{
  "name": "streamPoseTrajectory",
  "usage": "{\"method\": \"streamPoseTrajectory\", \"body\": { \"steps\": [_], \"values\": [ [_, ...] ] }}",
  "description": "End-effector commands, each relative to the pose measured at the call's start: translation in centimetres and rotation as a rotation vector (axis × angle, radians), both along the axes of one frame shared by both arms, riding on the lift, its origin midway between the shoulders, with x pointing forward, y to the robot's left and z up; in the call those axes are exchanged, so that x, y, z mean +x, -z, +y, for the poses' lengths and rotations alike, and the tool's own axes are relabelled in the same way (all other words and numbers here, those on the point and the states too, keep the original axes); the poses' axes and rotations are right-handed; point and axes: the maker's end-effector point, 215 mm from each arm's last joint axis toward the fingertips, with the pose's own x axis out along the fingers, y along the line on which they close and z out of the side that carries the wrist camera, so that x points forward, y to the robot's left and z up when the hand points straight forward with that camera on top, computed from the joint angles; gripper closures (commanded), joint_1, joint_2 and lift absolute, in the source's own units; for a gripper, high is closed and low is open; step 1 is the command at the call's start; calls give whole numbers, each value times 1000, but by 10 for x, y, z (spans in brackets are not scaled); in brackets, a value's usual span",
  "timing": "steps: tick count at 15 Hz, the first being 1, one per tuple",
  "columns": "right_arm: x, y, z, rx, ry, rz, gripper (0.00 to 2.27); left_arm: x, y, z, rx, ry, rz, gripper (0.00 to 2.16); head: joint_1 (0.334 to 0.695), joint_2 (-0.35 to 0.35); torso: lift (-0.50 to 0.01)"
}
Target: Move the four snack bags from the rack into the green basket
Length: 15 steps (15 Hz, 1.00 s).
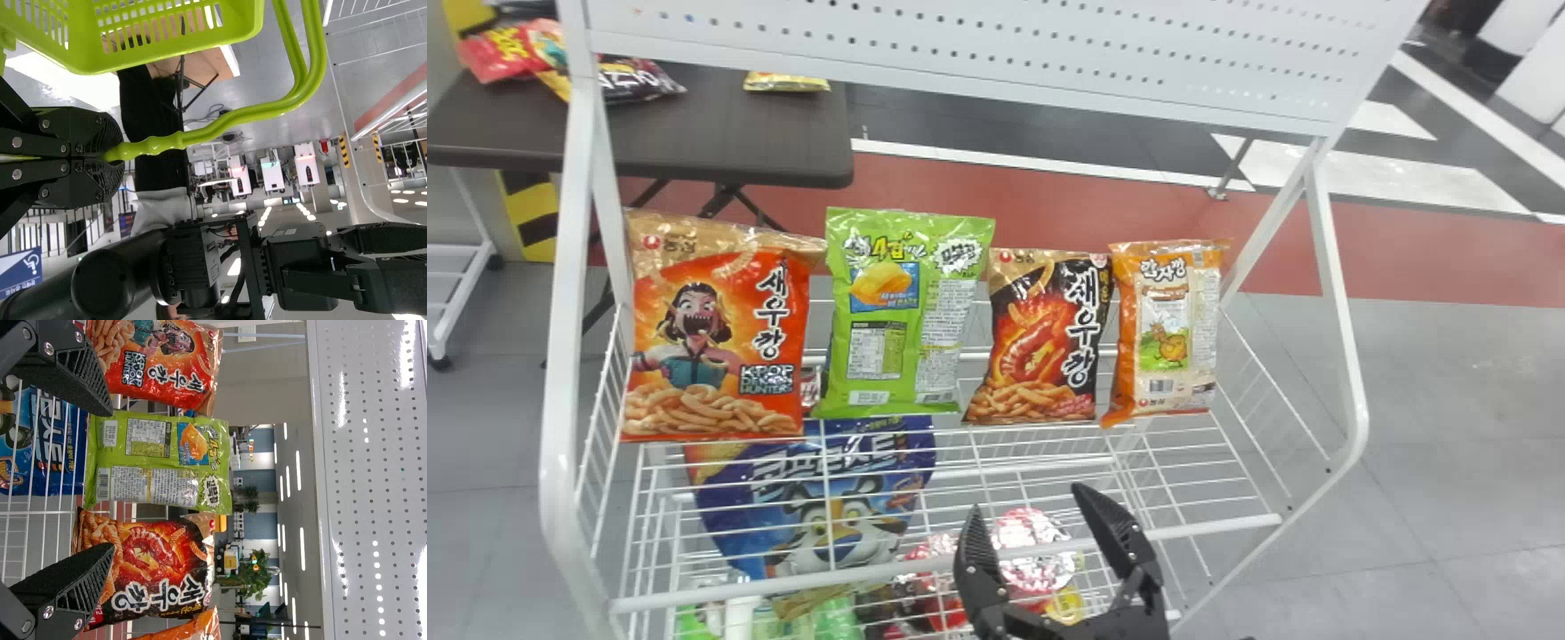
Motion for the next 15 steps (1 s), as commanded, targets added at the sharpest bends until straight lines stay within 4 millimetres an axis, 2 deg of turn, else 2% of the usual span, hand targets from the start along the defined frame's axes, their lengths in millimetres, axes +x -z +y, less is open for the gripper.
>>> {"method": "streamPoseTrajectory", "body": {
  "steps": [1, 11, 13, 15],
  "values": [
    [0, 0, 0, 1, 0, 0, 120, 0, 0, 0, 0, 0, 1, 1507, 695, -350, 0],
    [3, -1, -1, 4, 1, -6, 120, 0, 0, 0, -1, 0, -2, 1511, 695, -350, 0],
    [22, 0, 3, -5, -10, -10, 120, -1, 0, -1, -2, 2, -2, 1507, 695, -350, 0],
    [53, 5, 21, -2, -42, 15, 120, -1, -1, -4, -9, 4, -6, 1507, 695, -350, 0]
  ]
}}
